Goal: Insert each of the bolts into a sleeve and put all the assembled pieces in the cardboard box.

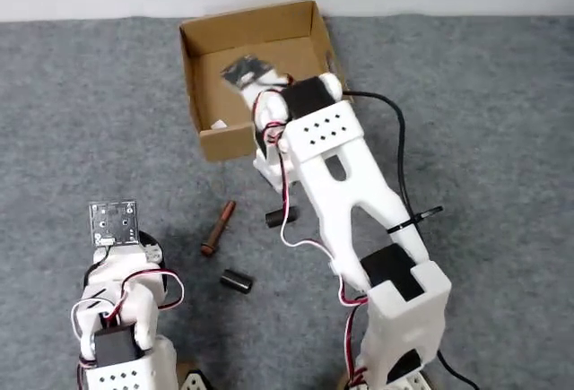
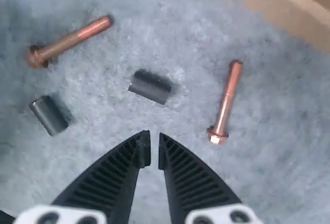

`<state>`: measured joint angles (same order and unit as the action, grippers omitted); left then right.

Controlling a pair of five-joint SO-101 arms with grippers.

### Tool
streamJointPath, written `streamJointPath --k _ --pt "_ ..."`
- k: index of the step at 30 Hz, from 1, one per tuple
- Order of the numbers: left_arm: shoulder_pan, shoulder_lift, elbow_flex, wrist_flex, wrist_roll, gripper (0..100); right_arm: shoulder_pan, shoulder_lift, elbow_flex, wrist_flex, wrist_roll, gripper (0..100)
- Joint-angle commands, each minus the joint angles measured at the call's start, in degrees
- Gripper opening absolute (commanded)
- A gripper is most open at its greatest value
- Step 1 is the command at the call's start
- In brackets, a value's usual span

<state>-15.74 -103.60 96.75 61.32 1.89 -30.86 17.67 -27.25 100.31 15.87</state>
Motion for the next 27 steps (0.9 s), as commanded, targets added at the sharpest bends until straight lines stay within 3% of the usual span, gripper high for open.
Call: streamJointPath --k 1,8,16,27 --pt "-0.53 -0.26 -0.31 0.35 -0.44 0 -0.4 -2.95 -2.81 2.42 5.01 2.5" --pt "-0.53 -0.26 -0.31 0.35 -0.44 0 -0.57 2.33 -1.93 2.42 8.0 26.9" --pt "-0.53 -0.26 -0.31 0.26 -0.44 0 -4.79 11.38 -2.02 1.98 8.09 26.1" --pt "-0.53 -0.26 -0.31 0.18 -0.44 0 -4.88 20.35 -2.2 -4.35 11.69 26.1"
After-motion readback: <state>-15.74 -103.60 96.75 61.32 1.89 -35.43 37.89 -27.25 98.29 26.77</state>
